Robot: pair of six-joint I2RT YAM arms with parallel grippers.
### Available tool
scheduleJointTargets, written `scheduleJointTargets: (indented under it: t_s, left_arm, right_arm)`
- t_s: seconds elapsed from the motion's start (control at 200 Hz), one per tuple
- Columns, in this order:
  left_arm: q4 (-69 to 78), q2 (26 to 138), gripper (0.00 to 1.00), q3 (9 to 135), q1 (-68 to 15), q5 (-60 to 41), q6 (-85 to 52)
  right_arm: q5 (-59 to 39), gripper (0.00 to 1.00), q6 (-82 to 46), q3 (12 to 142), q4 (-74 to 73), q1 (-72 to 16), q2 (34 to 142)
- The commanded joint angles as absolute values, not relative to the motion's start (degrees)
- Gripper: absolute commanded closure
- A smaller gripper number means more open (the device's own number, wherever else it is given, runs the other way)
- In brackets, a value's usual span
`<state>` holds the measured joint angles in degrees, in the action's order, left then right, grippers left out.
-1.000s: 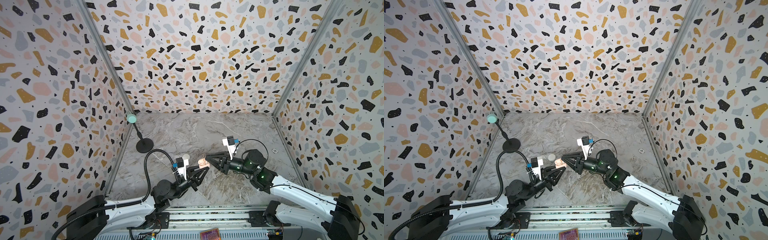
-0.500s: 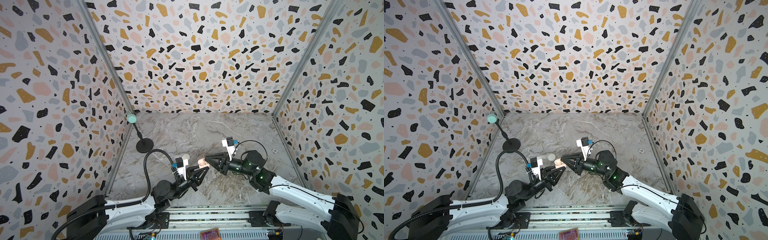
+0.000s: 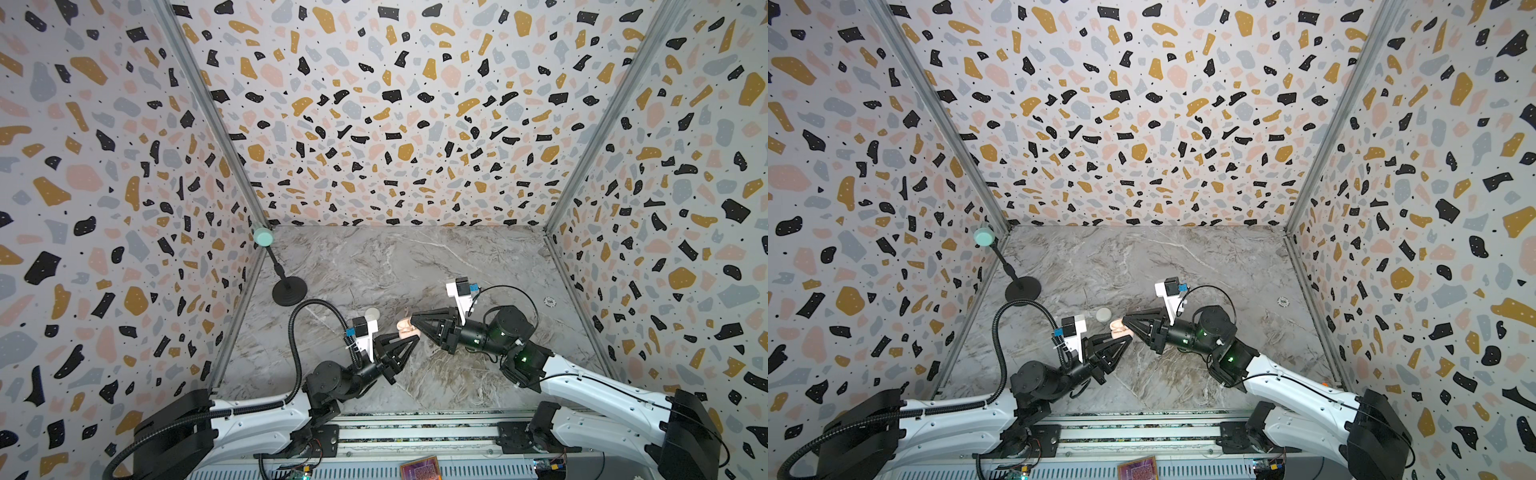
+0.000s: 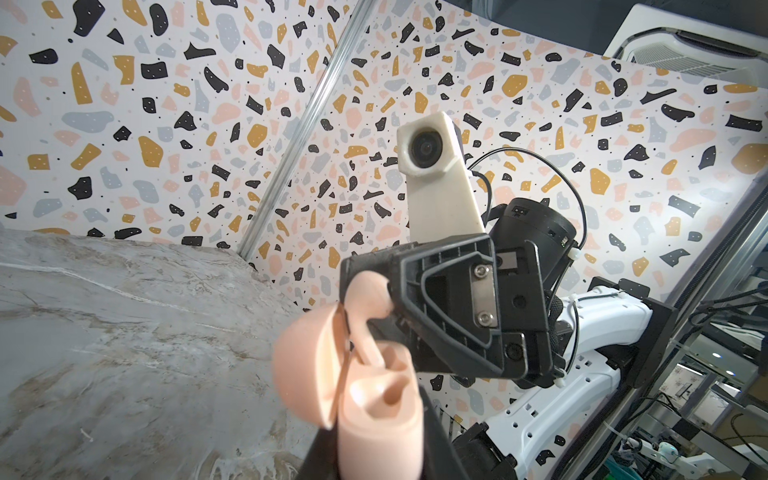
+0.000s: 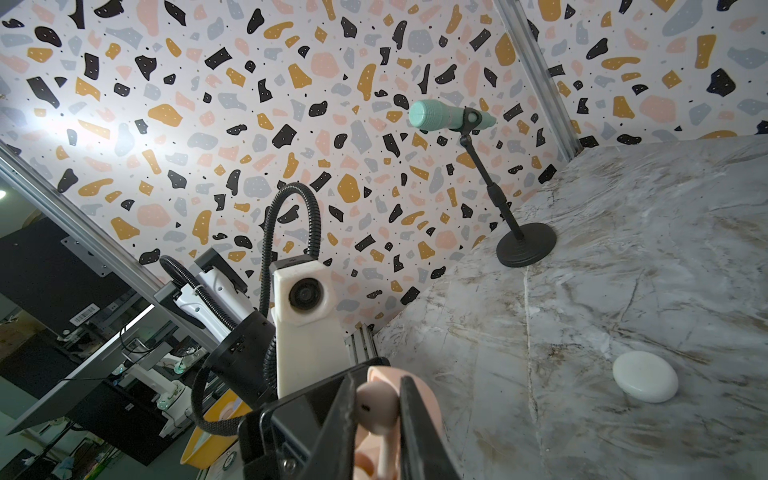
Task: Insert the wireless bluetooth earbuds into the charging case
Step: 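Lower the earbud into the pink case slot with the right gripper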
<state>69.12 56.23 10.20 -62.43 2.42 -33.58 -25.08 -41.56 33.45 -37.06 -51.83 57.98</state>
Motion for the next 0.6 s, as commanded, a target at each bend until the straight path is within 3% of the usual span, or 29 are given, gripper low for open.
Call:
scheduleJointTargets:
  t_s: [0.0, 0.591]
  left_arm:
    - [74.7, 55.64, 1.0, 10.99, -62.57, 3.21, -31.91]
    - [74.88, 55.73, 1.0, 10.02, -63.54, 3.52, -30.82]
  right_arm:
    - [-25.4, 0.81, -42.01, 32.78, -37.98, -52.64, 56.32]
    - [-23.48, 0.81, -42.18, 33.93, -38.87, -54.46, 56.85]
